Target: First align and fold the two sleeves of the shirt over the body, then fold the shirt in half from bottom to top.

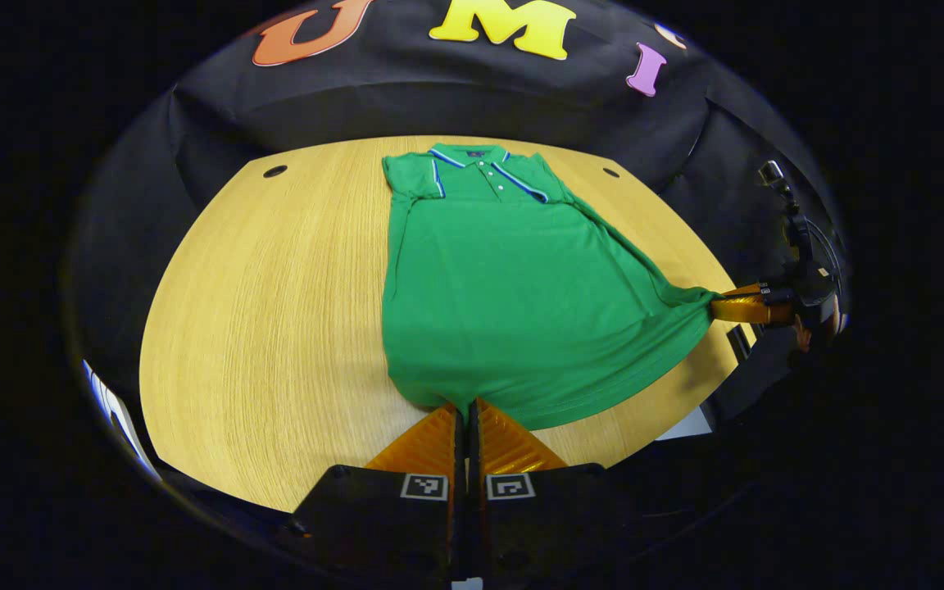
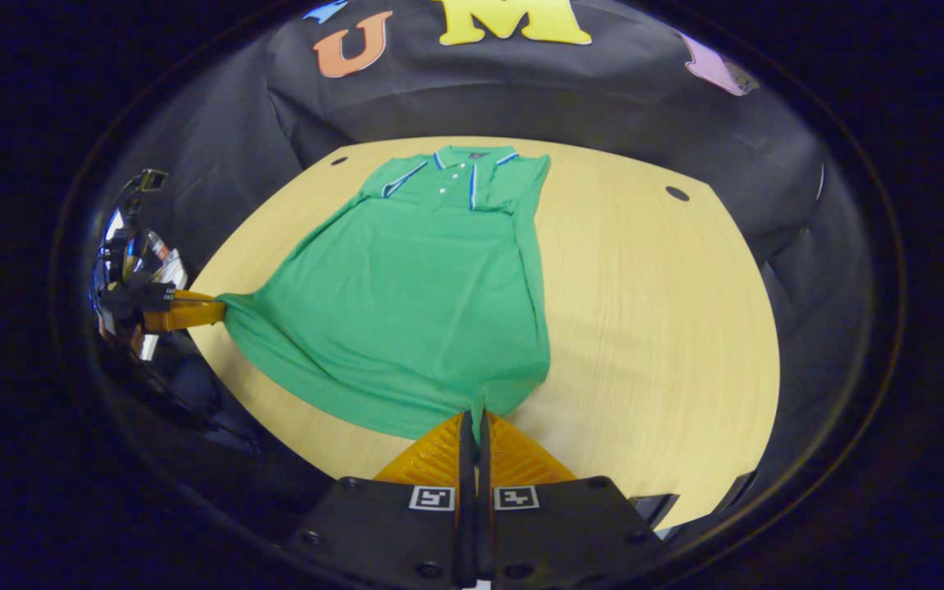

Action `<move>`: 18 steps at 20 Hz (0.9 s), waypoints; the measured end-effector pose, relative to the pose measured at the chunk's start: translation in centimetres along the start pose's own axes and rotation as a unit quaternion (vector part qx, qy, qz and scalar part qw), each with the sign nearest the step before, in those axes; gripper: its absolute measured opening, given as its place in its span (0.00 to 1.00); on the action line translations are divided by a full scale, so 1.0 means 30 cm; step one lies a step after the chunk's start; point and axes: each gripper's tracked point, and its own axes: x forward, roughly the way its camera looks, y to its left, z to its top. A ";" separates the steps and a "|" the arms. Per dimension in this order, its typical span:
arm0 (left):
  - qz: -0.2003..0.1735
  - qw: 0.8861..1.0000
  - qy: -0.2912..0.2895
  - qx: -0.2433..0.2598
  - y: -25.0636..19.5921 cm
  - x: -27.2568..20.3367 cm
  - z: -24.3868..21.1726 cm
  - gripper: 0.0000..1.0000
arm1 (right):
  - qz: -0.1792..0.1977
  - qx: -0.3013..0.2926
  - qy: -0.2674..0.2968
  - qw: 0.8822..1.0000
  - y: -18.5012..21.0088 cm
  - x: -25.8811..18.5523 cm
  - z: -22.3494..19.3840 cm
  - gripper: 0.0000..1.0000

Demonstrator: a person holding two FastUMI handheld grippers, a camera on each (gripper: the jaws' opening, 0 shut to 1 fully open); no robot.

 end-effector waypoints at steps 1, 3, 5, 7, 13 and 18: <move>0.000 1.000 -0.007 -0.001 0.003 -0.006 0.027 0.03 | 0.001 0.007 -0.008 1.000 -0.006 -0.006 0.029 0.03; 0.001 1.000 -0.022 -0.003 0.013 -0.015 0.085 0.03 | -0.001 0.016 -0.021 1.000 -0.019 -0.012 0.086 0.03; -0.001 0.999 -0.037 -0.005 0.016 -0.021 0.153 0.03 | -0.003 0.022 -0.035 0.999 -0.024 -0.020 0.145 0.02; -0.002 0.999 -0.053 -0.003 0.022 -0.024 0.227 0.03 | -0.001 0.029 -0.050 0.998 -0.026 -0.031 0.212 0.03; 0.004 0.995 -0.097 0.002 0.066 -0.026 0.451 0.03 | 0.002 0.043 -0.106 0.993 -0.039 -0.064 0.486 0.03; -0.003 0.991 -0.134 -0.024 0.107 -0.029 0.629 0.03 | 0.000 0.045 -0.141 0.989 -0.064 -0.060 0.696 0.02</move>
